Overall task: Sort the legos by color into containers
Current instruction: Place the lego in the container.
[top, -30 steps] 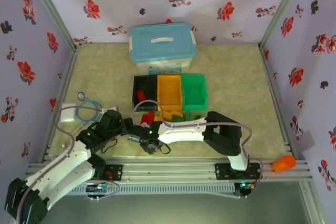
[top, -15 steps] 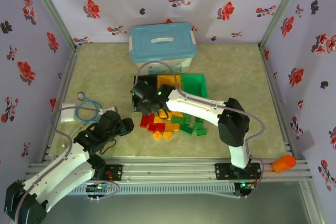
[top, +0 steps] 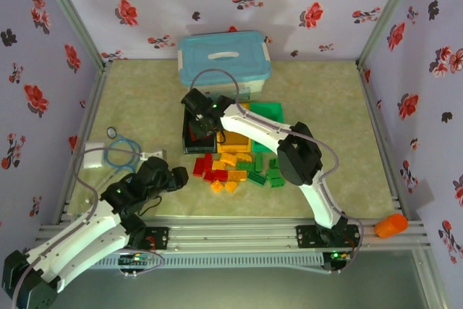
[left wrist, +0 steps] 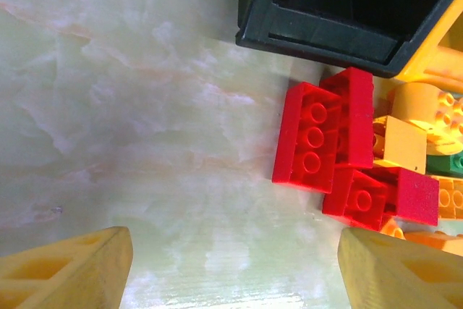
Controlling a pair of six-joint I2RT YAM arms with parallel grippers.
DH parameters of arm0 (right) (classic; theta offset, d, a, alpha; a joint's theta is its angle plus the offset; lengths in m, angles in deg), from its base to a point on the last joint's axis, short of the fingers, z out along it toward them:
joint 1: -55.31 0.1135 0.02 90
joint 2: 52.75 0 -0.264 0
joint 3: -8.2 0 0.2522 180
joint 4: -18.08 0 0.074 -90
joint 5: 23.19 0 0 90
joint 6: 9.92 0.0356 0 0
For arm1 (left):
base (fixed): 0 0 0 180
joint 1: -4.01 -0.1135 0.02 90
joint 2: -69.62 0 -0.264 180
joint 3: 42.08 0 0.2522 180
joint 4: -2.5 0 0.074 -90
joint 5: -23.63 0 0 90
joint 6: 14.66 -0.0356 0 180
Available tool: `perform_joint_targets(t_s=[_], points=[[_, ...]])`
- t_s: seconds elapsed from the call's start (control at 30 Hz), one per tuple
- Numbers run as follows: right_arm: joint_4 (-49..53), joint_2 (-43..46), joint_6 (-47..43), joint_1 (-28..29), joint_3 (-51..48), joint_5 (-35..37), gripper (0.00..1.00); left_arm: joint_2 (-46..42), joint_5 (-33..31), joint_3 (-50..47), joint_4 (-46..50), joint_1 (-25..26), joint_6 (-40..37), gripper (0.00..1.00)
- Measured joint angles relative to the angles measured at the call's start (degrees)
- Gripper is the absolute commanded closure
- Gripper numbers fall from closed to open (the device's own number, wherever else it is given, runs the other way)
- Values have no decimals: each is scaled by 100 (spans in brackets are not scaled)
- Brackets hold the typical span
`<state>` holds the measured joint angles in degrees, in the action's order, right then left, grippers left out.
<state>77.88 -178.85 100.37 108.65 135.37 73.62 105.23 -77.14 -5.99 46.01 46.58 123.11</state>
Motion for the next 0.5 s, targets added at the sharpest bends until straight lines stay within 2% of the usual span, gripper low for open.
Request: perform_joint_targets(t_s=[0.23,0.5], points=[[68,468,-39,42,-153,151,27,76,13,0,-236,264,-22,25],[-278,2726,81,94,-1950,691,25,1191,26,404,-614,1108,-334,24]])
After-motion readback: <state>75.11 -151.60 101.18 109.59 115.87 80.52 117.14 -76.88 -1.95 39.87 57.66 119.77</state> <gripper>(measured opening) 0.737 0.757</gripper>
